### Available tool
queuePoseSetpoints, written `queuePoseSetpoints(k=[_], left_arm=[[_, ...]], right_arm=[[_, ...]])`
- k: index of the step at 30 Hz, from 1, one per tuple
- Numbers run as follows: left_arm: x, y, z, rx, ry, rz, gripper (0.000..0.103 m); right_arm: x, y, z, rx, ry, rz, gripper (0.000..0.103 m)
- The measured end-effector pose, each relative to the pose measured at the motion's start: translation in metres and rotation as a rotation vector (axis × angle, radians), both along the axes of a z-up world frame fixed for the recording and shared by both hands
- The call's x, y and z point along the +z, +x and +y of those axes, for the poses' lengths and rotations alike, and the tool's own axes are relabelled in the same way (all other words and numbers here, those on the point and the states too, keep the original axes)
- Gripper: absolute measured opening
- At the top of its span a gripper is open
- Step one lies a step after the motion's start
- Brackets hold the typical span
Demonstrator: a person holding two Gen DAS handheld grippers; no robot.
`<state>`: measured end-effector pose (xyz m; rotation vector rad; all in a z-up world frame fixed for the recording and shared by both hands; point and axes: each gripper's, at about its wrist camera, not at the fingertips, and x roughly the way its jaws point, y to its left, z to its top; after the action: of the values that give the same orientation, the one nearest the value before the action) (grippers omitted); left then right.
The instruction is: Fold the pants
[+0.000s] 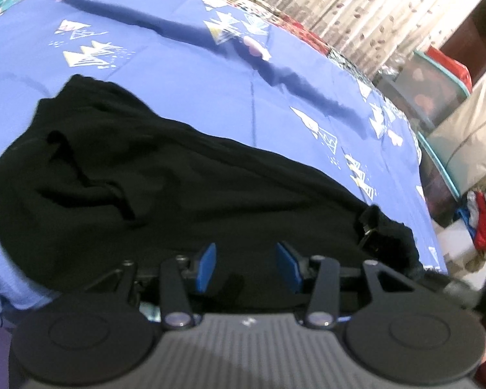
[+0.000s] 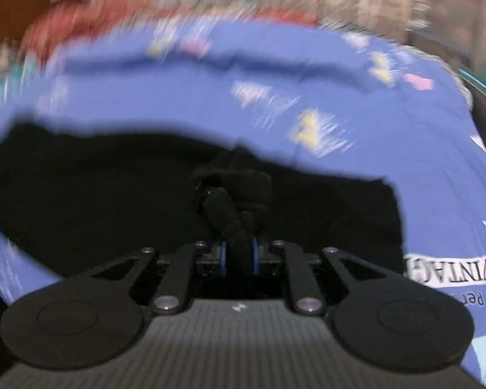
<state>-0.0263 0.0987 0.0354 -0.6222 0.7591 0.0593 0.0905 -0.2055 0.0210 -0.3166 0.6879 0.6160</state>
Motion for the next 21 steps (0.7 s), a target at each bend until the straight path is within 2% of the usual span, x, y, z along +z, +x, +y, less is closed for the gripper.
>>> queuePoseSetpoints(k=[1,3,8,11,13,16,19,20,21], left_arm=[[0.000,-0.003,0.002,0.007,-0.003,-0.004,0.044],[-0.002,-0.008,0.007,0.011,-0.011,-0.010,0.046],[-0.007,0.004,0.000,-0.036,-0.021,0.007,0.047],[0.003,0.028,-0.021,-0.116,0.011,-0.007,0.047],[0.011,0.052,-0.045,-0.192,0.012,-0.007,0.050],[0.016,0.091,-0.084,-0.297,-0.007,0.003,0.056],[0.012,0.139,-0.125,-0.398,-0.021,0.049,0.071],[0.007,0.155,-0.137,-0.415,-0.040,0.076,0.079],[0.002,0.169,-0.145,-0.422,-0.060,0.101,0.080]], right_arm=[[-0.004,-0.003,0.003,0.008,-0.028,-0.010,0.027],[-0.004,-0.011,0.001,0.022,-0.025,-0.018,0.044],[0.011,-0.021,-0.009,0.018,0.013,-0.008,0.045],[0.015,-0.025,-0.017,0.006,0.058,-0.006,0.046],[0.012,-0.009,-0.014,-0.006,0.096,0.003,0.047],[0.007,-0.004,-0.013,-0.009,0.132,0.006,0.049],[-0.002,0.000,-0.007,-0.008,0.128,-0.014,0.049],[-0.004,0.000,-0.006,-0.009,0.132,-0.019,0.048],[-0.007,0.001,-0.005,-0.007,0.136,-0.021,0.046]])
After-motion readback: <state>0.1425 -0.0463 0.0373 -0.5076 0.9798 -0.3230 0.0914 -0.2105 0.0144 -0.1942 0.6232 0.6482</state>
